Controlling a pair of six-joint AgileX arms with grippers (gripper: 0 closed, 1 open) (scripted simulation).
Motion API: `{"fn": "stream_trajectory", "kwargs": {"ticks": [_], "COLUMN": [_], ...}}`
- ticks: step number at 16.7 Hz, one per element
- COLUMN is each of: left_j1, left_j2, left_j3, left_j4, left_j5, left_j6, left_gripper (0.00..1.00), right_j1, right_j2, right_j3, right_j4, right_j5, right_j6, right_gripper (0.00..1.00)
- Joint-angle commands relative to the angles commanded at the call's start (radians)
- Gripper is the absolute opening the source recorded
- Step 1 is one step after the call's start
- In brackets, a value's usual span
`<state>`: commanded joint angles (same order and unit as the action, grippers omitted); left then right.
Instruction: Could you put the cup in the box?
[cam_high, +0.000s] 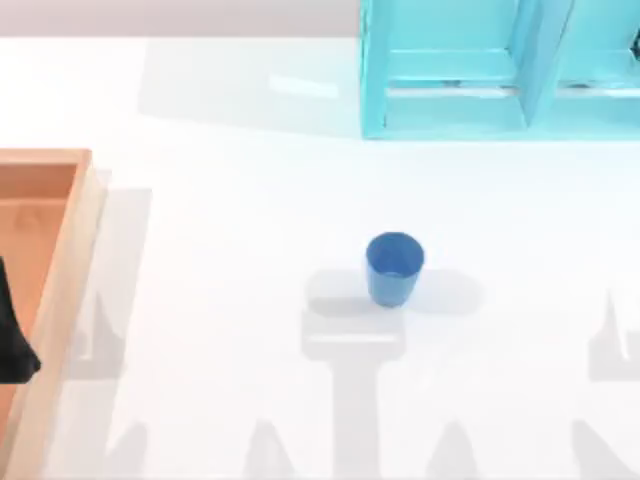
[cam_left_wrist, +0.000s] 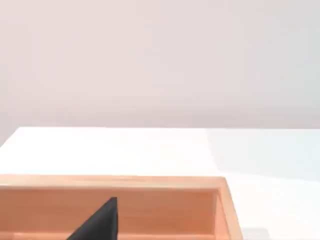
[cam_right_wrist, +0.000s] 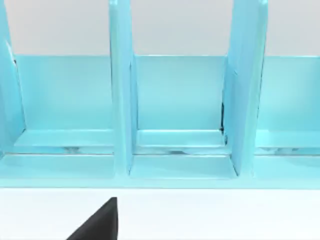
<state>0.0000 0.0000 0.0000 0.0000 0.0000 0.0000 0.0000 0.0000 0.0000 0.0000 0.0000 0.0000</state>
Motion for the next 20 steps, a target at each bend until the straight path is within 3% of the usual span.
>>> {"fn": "stream_trajectory", "kwargs": {"ticks": [5,9,20], "left_j1": [-0.014,-0.069,-0.324], "left_j2": [0.051,0.247,1.262], "left_j3": [0.043,0.227,1.268], "left_j4": [-0.034,-0.139,-0.635], "left_j5": [0.001,0.004,0.007], "left_j6": [-0.012,-0.070,-0.375], "left_gripper": [1.00,1.00,1.00], "right_j1": [0.000,0.000,0.000], "right_j2": [0.000,0.000,0.000], "right_j3": [0.000,0.000,0.000], "right_j4": [0.000,0.000,0.000], "right_j5": [0.000,0.000,0.000], "right_j6": [0.000,0.000,0.000], "right_gripper": [1.00,1.00,1.00]}}
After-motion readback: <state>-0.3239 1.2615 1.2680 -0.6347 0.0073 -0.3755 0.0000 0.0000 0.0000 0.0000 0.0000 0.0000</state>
